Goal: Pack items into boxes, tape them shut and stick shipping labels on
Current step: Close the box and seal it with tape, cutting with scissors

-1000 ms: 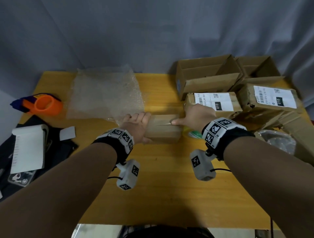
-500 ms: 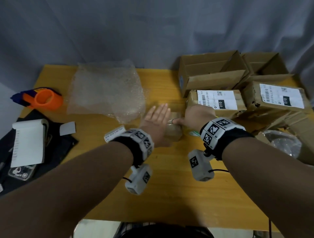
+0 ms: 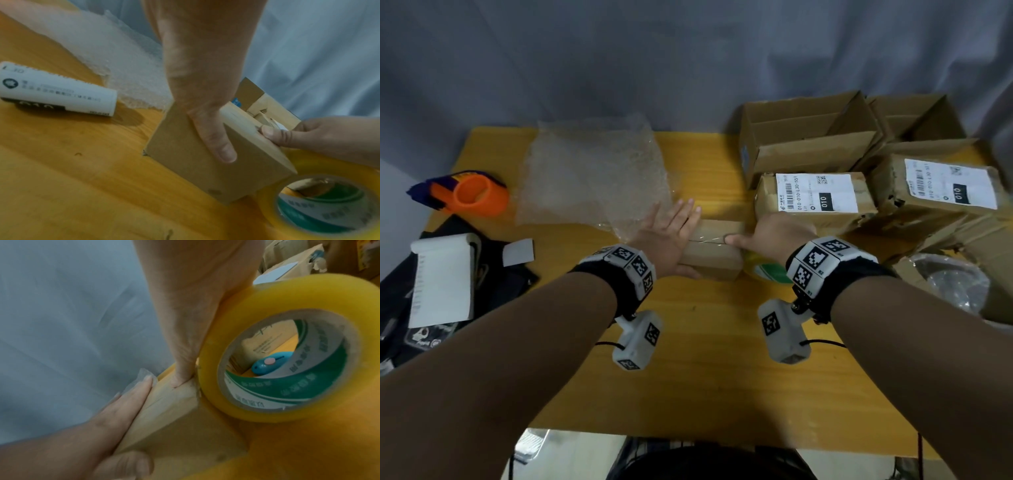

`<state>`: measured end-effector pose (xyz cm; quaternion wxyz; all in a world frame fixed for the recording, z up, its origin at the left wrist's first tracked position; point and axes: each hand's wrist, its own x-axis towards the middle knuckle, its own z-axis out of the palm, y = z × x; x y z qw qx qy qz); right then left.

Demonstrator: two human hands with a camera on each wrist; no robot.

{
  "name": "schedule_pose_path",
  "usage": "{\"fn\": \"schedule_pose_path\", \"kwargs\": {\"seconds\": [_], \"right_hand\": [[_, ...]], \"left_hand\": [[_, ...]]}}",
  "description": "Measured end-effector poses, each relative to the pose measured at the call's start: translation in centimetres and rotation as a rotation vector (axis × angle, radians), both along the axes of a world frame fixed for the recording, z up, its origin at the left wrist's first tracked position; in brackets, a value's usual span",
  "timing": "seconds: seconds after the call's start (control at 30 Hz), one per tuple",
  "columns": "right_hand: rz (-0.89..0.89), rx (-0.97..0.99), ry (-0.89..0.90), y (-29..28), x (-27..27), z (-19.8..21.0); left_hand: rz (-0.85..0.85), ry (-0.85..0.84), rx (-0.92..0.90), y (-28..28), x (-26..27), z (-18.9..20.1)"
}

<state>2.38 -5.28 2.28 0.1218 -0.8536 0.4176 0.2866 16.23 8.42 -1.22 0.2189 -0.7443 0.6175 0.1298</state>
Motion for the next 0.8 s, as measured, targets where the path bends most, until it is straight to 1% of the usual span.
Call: {"fn": "schedule_pose_path", "kwargs": {"seconds": [0.07,0.1,0.17,0.23,0.3,0.4,0.53,0.7,0.8], "right_hand": [[0.007,0.019,-0.039,0.2,-0.9,-0.6],[-0.022,0.063,-0.063,0.2,-1.5,-0.9],[-0.189,0.254,-0.152,-0.1,-2.6,-1.2],[-0.398,0.477,-0.266,-0.3,-3.5,-1.3],[-0.538,0.612,-0.372,0.0,-4.0,-1.5],[-0.628,0.695,-0.489,0.8,-4.0,-1.7],[-0.792,0.841,-0.601,1.9,-2.7,-1.4],[-0.742,0.861,-0.619,2.1,-0.6,-1.8],[-0.779,0.87,-0.577,1.7,-1.0,-2.2]], "left_hand": [[-0.056,-0.078,0.001,-0.4,-0.2,0.3],[-0.079,-0.099,-0.017,-0.7,-0.2,0.5],[-0.118,-0.077,-0.1,-1.8,-0.4,1.0],[-0.135,0.018,-0.205,-3.0,-1.1,1.5],[-0.093,0.131,-0.255,-3.8,-2.2,1.8],[0.033,0.265,-0.284,-4.5,-3.1,1.5],[0.174,0.29,-0.132,-5.2,-1.1,0.3],[0.217,0.277,-0.105,-5.2,2.0,-1.1],[0.219,0.324,-0.116,-5.3,2.2,-1.4]]}}
